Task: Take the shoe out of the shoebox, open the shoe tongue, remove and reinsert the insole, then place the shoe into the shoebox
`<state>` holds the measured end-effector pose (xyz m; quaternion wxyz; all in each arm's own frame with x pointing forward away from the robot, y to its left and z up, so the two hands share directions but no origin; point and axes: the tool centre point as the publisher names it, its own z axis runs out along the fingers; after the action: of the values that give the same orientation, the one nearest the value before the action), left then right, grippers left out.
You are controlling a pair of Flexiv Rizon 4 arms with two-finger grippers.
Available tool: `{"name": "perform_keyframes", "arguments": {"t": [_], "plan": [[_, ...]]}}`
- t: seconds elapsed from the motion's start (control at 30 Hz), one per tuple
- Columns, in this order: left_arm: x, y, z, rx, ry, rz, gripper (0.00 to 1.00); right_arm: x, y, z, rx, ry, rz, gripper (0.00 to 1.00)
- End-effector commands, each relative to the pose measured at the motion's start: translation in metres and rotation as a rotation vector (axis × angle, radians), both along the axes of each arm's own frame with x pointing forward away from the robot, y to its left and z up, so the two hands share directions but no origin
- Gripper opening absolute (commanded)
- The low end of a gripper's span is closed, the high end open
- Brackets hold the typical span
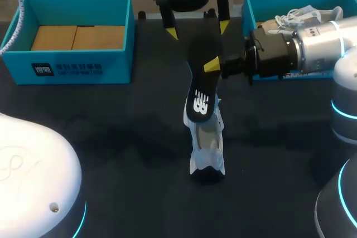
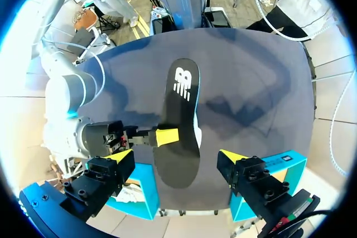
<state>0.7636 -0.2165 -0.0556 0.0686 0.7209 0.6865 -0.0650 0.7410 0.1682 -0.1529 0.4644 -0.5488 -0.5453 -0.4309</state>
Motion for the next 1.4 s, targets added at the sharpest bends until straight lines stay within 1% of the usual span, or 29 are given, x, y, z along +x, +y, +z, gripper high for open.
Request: {"name": "perform_keyframes", "arguments": {"t": [0.03,0.13,0.23,0.53,0.6,0.9,1.03,1.27,1.4], "plan": [[0.0,0.0,0.0,0.001,-0.001,0.0,1.0,0.0,0.002,0.0,-0.002,0.0,-0.003,0.0],[0.0,0.001,0.001,-0.016,0.001,-0.005,1.0,0.0,0.002,0.0,-0.002,0.0,-0.003,0.0],[0.002,0.008,0.005,-0.092,0.015,-0.013,1.0,0.0,0.002,0.0,-0.002,0.0,-0.003,0.0],[0.007,0.023,0.007,-0.252,0.057,-0.013,1.0,0.0,0.002,0.0,-0.002,0.0,-0.003,0.0],[0.007,0.026,0.007,-0.308,0.063,-0.017,1.0,0.0,0.002,0.0,-0.002,0.0,-0.003,0.0],[0.011,0.034,0.002,-0.492,0.105,-0.04,1.0,0.0,0.002,0.0,-0.002,0.0,-0.003,0.0],[0.012,0.037,0.001,-0.604,0.112,-0.077,1.0,0.0,0.002,0.0,-0.002,0.0,-0.003,0.0],[0.013,0.038,-0.007,-0.666,0.132,-0.082,1.0,0.0,0.002,0.0,-0.002,0.0,-0.003,0.0],[0.012,0.039,-0.014,-0.666,0.157,-0.08,1.0,0.0,0.002,0.0,-0.002,0.0,-0.003,0.0]]}}
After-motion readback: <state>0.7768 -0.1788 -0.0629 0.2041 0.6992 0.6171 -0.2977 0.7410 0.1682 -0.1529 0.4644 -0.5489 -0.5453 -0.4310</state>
